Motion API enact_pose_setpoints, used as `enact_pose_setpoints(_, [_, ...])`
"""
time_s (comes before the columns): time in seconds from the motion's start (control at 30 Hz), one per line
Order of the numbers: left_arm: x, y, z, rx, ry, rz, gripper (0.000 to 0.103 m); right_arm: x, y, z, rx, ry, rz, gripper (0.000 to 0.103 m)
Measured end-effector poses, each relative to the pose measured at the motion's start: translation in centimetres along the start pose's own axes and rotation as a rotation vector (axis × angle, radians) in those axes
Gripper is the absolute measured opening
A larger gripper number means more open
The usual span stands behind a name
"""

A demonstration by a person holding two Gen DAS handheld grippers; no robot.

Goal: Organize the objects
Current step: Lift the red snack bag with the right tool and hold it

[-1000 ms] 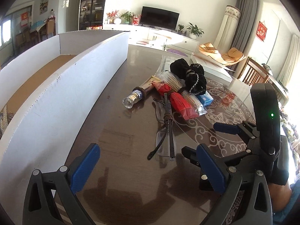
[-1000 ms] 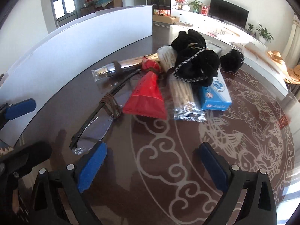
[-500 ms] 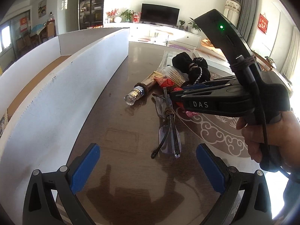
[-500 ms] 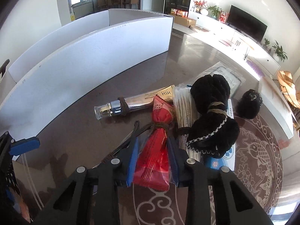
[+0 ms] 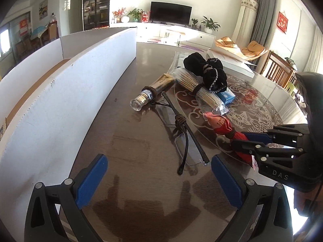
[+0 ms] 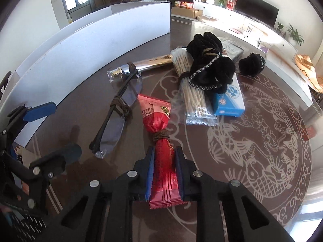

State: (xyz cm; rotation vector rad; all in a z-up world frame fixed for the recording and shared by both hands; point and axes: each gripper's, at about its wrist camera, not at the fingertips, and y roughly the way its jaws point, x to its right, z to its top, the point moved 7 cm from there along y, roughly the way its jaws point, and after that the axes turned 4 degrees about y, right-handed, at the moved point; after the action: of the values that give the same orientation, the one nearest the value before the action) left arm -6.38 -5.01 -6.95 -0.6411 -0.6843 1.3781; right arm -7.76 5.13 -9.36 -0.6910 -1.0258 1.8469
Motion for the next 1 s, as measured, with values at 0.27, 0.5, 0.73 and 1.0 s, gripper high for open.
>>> enact_pose_setpoints(0.27, [0.6,0.3,-0.1,-0.010,0.037,0.009,0.103,6.2,-4.3,-6.3,0.065,0.151,-0.143,0.021])
enact_pose_setpoints(0.5, [0.8,0.3,-0.2,-0.012,0.056,0.019,0.103,8.1,-4.3,-7.0,0.109,0.172,-0.197,0.076])
enact_pose_setpoints(0.73, [0.9,0.3,-0.2,-0.015,0.055,0.017,0.103,9.0,-3.3,-7.4,0.122,0.216,-0.197,0.082])
enact_pose_setpoints(1.0, [1.1,0.4,-0.3,-0.022,0.064,0.012,0.103,9.3,-3.2,-7.4,0.122,0.236,-0.206,0.088])
